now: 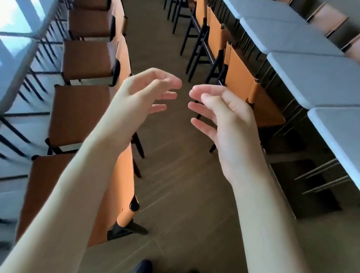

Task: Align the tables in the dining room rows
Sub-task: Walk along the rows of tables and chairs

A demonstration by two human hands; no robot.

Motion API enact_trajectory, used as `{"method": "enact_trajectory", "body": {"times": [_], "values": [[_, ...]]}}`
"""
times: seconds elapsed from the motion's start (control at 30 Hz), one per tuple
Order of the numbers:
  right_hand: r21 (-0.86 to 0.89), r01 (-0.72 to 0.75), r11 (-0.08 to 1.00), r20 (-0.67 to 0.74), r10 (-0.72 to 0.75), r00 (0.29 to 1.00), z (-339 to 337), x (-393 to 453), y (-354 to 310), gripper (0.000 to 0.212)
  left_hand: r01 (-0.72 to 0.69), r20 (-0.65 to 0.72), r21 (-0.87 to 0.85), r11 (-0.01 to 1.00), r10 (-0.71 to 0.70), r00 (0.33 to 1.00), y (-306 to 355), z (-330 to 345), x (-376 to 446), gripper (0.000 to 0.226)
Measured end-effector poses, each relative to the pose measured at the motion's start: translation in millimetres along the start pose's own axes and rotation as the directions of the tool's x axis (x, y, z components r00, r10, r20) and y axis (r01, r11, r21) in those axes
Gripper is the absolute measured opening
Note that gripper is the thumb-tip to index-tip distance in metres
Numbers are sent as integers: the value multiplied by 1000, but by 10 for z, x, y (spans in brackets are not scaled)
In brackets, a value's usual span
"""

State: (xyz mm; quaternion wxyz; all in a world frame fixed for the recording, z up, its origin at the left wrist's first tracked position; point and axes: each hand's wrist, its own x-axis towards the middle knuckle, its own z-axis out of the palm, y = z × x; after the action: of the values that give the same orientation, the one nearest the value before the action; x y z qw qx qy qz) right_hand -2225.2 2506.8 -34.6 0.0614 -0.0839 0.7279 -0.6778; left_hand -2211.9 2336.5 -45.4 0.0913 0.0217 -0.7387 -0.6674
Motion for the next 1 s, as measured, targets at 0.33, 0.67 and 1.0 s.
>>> {"method": "enact_trajectory", "body": {"times": [0.33, 0.67, 1.0], "values": [[24, 3, 1000, 286, -10, 958, -569, 1246, 197, 22, 42, -301, 57, 998, -23, 953, -149, 556, 802, 20], [102, -45, 994, 573, -21, 819, -607, 2192, 129, 22, 133, -610, 115, 984, -36, 791, -100, 782, 1043, 17], [62, -36, 997, 855, -34, 517, 446, 2430, 204, 18, 235, -897, 63, 970, -49, 440, -332, -87, 803, 27]]}}
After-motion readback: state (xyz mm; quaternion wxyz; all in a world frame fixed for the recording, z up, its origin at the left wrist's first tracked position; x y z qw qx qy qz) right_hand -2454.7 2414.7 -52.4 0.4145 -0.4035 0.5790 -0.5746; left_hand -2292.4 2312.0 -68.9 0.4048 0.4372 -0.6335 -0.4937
